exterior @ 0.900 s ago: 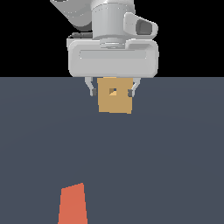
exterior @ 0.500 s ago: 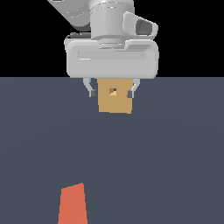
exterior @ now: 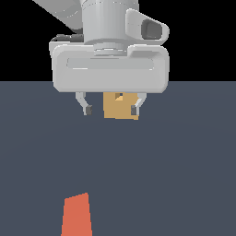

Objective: Insert the peg into the horizontal hole in a box.

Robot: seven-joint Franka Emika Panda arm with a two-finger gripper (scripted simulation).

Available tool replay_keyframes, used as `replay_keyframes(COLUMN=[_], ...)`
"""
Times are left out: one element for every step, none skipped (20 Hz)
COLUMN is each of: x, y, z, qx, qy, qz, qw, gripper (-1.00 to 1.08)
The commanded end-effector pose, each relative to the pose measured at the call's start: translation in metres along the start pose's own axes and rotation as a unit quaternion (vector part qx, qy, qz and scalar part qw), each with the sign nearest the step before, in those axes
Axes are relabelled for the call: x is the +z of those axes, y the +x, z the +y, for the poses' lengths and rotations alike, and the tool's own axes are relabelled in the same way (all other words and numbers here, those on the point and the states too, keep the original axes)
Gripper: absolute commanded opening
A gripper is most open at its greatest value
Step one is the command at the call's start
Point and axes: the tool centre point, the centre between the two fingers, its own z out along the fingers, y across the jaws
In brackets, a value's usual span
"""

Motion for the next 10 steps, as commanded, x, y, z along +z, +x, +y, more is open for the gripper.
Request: replay_keyframes(x=[0.006,0.008,0.011,0.014,0.016,0.019,0.022,0.024,0.027,0.030], y=[-0.019,-0.027,-0.036,-0.045,-0.054,-0.063,-0.072,-0.081,-0.090,-0.100], z=[-0.005,-0.006,-0.008,-0.010,-0.011,-0.013,-0.014,-0.015,-0.016,-0.017], qx=[-0.012,-0.017,-0.023,-0.028,-0.034,-0.040,-0.045,-0.051,-0.057,-0.063], qy=[0.000,0.000,0.000,0.000,0.000,0.000,-0.001,-0.001,-0.001,-0.001], qz=[-0.001,-0.002,-0.002,-0.003,-0.003,-0.004,-0.004,-0.005,-0.005,-0.006], qw=[0.9999,0.9999,0.9997,0.9996,0.9994,0.9992,0.9990,0.9987,0.9984,0.9980], gripper=[1.00,1.00,1.00,1.00,1.00,1.00,1.00,1.00,1.00,1.00])
